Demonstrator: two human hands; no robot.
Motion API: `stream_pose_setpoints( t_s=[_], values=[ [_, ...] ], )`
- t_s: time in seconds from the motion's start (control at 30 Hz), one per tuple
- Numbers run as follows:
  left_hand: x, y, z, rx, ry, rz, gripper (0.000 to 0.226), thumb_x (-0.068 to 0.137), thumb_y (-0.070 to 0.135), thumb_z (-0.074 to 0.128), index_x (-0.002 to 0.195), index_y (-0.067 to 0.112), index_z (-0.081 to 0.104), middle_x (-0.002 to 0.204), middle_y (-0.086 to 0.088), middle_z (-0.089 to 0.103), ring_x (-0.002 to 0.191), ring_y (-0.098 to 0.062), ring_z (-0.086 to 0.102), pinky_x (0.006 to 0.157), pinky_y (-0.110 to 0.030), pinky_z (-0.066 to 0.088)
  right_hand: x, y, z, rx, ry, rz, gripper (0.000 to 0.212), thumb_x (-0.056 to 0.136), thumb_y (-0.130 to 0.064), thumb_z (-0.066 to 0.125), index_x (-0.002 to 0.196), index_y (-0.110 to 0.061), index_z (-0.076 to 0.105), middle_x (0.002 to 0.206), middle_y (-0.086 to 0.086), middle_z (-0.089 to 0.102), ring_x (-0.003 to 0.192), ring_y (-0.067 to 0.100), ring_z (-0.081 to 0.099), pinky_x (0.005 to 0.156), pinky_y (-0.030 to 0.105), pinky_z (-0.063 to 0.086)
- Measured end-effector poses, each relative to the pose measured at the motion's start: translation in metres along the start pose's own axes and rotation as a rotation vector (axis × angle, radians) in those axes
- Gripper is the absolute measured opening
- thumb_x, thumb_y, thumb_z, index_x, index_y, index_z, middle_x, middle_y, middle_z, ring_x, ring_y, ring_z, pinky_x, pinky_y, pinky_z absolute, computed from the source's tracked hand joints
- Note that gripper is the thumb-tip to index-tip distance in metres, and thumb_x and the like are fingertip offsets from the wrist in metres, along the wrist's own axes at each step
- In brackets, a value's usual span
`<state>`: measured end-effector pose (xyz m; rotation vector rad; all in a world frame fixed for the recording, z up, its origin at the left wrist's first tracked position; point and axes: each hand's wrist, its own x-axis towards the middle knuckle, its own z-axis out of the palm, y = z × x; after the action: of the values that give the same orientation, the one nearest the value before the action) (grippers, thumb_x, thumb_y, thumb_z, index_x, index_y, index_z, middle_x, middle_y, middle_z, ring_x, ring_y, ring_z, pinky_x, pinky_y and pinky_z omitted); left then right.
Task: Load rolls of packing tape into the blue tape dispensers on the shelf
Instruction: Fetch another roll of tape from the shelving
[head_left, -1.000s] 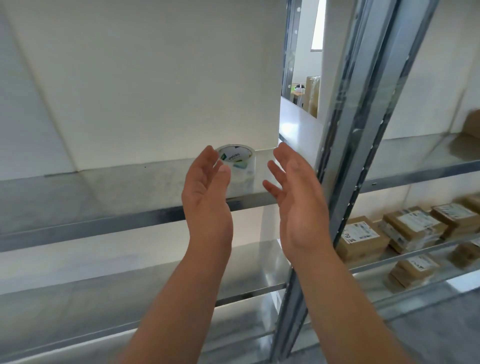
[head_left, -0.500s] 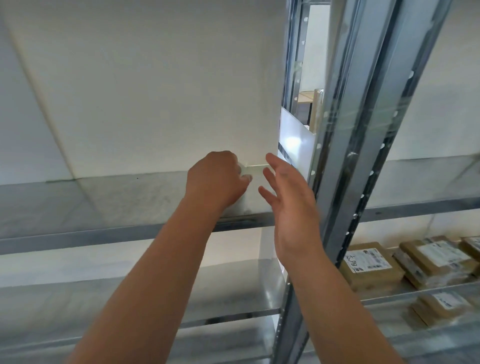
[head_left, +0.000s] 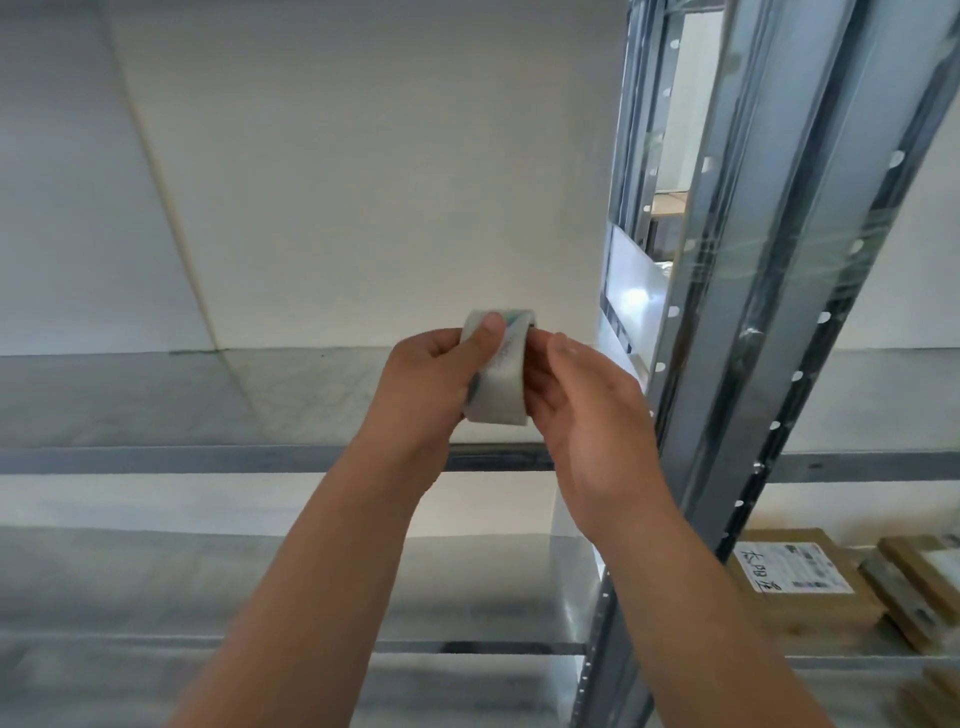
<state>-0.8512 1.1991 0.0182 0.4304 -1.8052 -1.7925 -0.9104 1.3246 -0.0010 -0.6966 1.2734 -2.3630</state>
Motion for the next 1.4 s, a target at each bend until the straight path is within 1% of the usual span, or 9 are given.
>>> stream_pose_setpoints(
  t_s=[0.07,0.13,0.23,0.37,0.43,0.63,0.87,1.13,1.4],
  values=[
    [-0.016,-0.002,-0.003,-0.054,0.092,-0.018,0.043,0.091,0.048,0.071,0.098,0.007,0.083,0.111,-0.024,0.077,0.113,-0.044,0.07,0.106,-0.059,0.052,0.003,0.006,0.007,-0.079,-0.054,0.038,0.037,0.102,-0.037,0.055,0.104,-0.009,0.078,0.121,0.027,0.072,0.121,0.041,0.067,0.109,0.054,0.052],
    [-0.028,0.0,-0.007,0.001,0.212,-0.001,0.037,0.092,0.046,0.073,0.09,0.01,0.084,0.101,-0.019,0.08,0.104,-0.042,0.072,0.097,-0.052,0.057,0.004,0.014,0.018,-0.183,-0.126,0.086,0.053,0.092,-0.057,0.055,0.103,-0.011,0.078,0.117,0.029,0.071,0.117,0.046,0.066,0.106,0.065,0.049],
    [-0.042,0.003,-0.025,-0.006,0.333,-0.041,0.043,0.091,0.053,0.07,0.091,0.012,0.083,0.097,-0.013,0.081,0.096,-0.036,0.076,0.094,-0.053,0.061,0.005,0.025,0.036,-0.217,-0.242,0.198,0.062,0.087,-0.073,0.046,0.108,-0.025,0.08,0.112,0.014,0.078,0.111,0.036,0.073,0.104,0.063,0.053],
    [-0.061,0.003,-0.067,-0.126,0.455,-0.152,0.065,0.093,0.068,0.055,0.11,0.01,0.079,0.105,-0.014,0.082,0.103,-0.033,0.077,0.101,-0.054,0.057,0.004,0.045,0.063,-0.1,-0.402,0.376,0.069,0.101,-0.063,0.034,0.135,-0.013,0.066,0.129,0.009,0.074,0.121,0.028,0.07,0.11,0.053,0.051],
    [-0.076,0.002,-0.089,-0.154,0.573,-0.156,0.066,0.098,0.065,0.048,0.108,0.007,0.079,0.101,-0.014,0.082,0.1,-0.031,0.078,0.101,-0.053,0.057,-0.002,0.057,0.084,-0.044,-0.497,0.438,0.069,0.104,-0.059,0.032,0.138,-0.008,0.064,0.131,0.011,0.073,0.124,0.027,0.069,0.113,0.051,0.049],
    [-0.137,0.007,-0.163,-0.162,0.808,-0.097,0.073,0.101,0.064,0.041,0.112,0.001,0.078,0.105,-0.019,0.081,0.103,-0.033,0.078,0.106,-0.055,0.054,-0.037,0.099,0.165,0.017,-0.722,0.575,0.066,0.107,-0.055,0.03,0.134,-0.006,0.066,0.126,0.012,0.076,0.119,0.024,0.071,0.111,0.048,0.051],
    [-0.214,0.025,-0.254,-0.166,1.059,-0.003,0.078,0.103,0.064,0.036,0.103,0.0,0.08,0.099,-0.021,0.081,0.097,-0.036,0.078,0.103,-0.055,0.055,-0.098,0.135,0.274,0.073,-0.932,0.634,0.065,0.108,-0.051,0.031,0.13,-0.003,0.068,0.119,0.016,0.078,0.114,0.029,0.074,0.106,0.049,0.054],
    [-0.296,0.039,-0.369,-0.01,1.117,0.006,0.082,0.099,0.07,0.032,0.117,0.005,0.077,0.11,-0.019,0.08,0.104,-0.036,0.077,0.105,-0.059,0.053,-0.17,0.187,0.39,0.044,-1.034,0.649,0.075,0.103,-0.065,0.026,0.126,-0.011,0.073,0.118,0.015,0.078,0.114,0.033,0.073,0.107,0.059,0.052],
    [-0.375,0.053,-0.473,0.041,1.287,0.016,0.069,0.105,0.059,0.033,0.096,0.01,0.08,0.092,-0.011,0.083,0.088,-0.026,0.08,0.09,-0.047,0.06,-0.248,0.236,0.503,0.091,-1.163,0.7,0.072,0.103,-0.063,0.027,0.12,-0.012,0.076,0.113,0.015,0.079,0.11,0.032,0.074,0.105,0.056,0.054]
  ],
)
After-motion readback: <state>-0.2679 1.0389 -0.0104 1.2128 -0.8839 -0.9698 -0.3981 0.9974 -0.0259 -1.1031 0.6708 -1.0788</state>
